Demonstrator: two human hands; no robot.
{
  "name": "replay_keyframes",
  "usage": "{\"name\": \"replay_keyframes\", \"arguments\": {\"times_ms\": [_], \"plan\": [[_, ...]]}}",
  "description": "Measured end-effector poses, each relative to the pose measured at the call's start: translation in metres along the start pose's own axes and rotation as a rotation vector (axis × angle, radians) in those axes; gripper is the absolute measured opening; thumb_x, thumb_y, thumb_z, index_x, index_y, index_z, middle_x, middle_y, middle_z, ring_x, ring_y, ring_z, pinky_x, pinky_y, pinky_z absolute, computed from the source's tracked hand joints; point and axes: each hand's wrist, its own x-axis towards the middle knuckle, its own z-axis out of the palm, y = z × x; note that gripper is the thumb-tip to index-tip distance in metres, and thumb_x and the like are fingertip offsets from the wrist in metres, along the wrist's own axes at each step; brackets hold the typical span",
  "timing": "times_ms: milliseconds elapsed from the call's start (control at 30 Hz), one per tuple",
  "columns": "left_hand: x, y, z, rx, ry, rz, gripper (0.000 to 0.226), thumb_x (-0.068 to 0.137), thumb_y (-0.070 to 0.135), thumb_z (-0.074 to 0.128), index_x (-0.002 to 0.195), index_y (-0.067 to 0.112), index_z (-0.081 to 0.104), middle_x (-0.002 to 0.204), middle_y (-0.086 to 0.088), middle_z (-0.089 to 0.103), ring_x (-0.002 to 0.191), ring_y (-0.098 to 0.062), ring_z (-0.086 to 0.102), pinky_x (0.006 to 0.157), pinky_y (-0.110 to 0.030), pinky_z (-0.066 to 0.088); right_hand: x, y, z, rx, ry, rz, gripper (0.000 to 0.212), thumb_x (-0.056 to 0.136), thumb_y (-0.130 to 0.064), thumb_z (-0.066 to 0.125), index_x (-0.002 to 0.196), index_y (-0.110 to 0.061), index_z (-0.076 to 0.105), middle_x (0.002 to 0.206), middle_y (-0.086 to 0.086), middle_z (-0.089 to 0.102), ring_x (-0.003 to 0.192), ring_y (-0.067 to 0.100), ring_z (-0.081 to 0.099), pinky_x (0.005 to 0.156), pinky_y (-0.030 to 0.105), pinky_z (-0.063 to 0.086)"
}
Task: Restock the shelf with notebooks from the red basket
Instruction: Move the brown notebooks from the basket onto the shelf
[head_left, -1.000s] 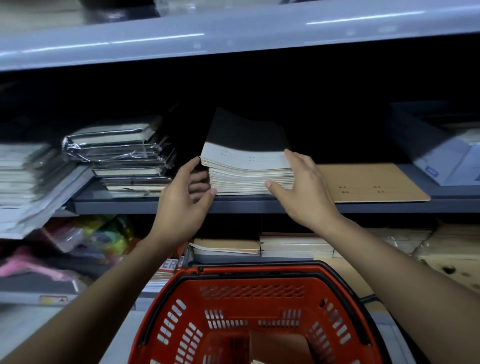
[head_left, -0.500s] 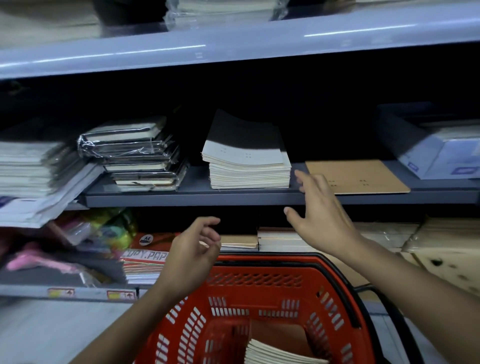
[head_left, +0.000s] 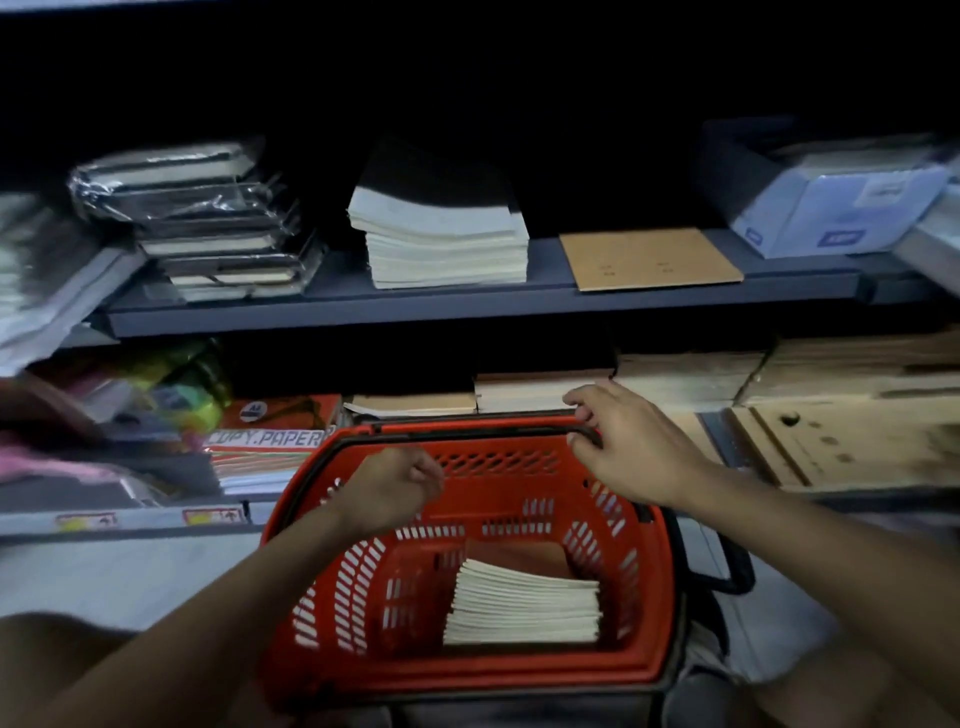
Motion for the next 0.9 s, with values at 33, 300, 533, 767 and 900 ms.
{"name": "replay_keyframes", "arguments": {"times_ms": [33, 300, 533, 767, 900], "plan": [[0.002, 0.000, 0.006, 0.025, -0.014, -0.017, 0.013, 0.093, 0.017, 0.066, 0.085, 0.026, 0.071, 0.080, 0.011, 0.070, 0.078, -0.004, 0.064, 0.070, -0.013, 0.050, -0.006, 0.004, 0.006, 0.002, -0.029, 0.013, 0.048, 0.097, -0.037, 0.061, 0.141, -0.021, 0.054, 0.118, -0.008, 0.053, 0.110, 0.018, 0.060, 0.095, 0.036, 0.051], [0.021, 0.001, 0.059, -0.004, -0.146, -0.182, 0.020, 0.093, 0.015, 0.061, 0.082, 0.009, 0.076, 0.079, -0.003, 0.075, 0.077, -0.017, 0.069, 0.074, -0.029, 0.056, -0.045, 0.025, 0.063, 0.091, -0.361, 0.157, 0.040, 0.101, -0.035, 0.063, 0.137, -0.016, 0.061, 0.122, -0.001, 0.063, 0.111, 0.019, 0.063, 0.098, 0.039, 0.054], [0.034, -0.020, 0.088, 0.049, -0.263, -0.325, 0.021, 0.093, 0.018, 0.061, 0.090, 0.003, 0.077, 0.086, -0.012, 0.078, 0.078, -0.027, 0.076, 0.065, -0.032, 0.062, -0.035, 0.032, 0.104, 0.066, -0.580, 0.334, 0.022, 0.089, -0.023, 0.058, 0.082, -0.014, 0.076, 0.093, 0.003, 0.078, 0.091, 0.022, 0.074, 0.081, 0.038, 0.061], [0.041, -0.046, 0.111, -0.109, -0.270, -0.571, 0.017, 0.097, 0.016, 0.066, 0.084, 0.006, 0.068, 0.081, -0.011, 0.070, 0.057, -0.017, 0.060, 0.053, -0.026, 0.049, -0.015, 0.025, 0.131, -0.103, -0.734, 0.512, 0.021, 0.090, -0.007, 0.056, 0.103, -0.001, 0.070, 0.110, 0.023, 0.069, 0.076, 0.028, 0.071, 0.054, 0.019, 0.047], [0.044, -0.058, 0.117, -0.192, -0.302, -0.632, 0.023, 0.095, 0.027, 0.073, 0.088, 0.005, 0.071, 0.069, -0.007, 0.068, 0.055, -0.015, 0.061, 0.052, -0.025, 0.050, -0.010, 0.029, 0.145, -0.068, -0.771, 0.637, 0.040, 0.096, -0.004, 0.054, 0.135, 0.005, 0.058, 0.133, 0.024, 0.063, 0.064, 0.026, 0.073, 0.047, 0.028, 0.059]]}}
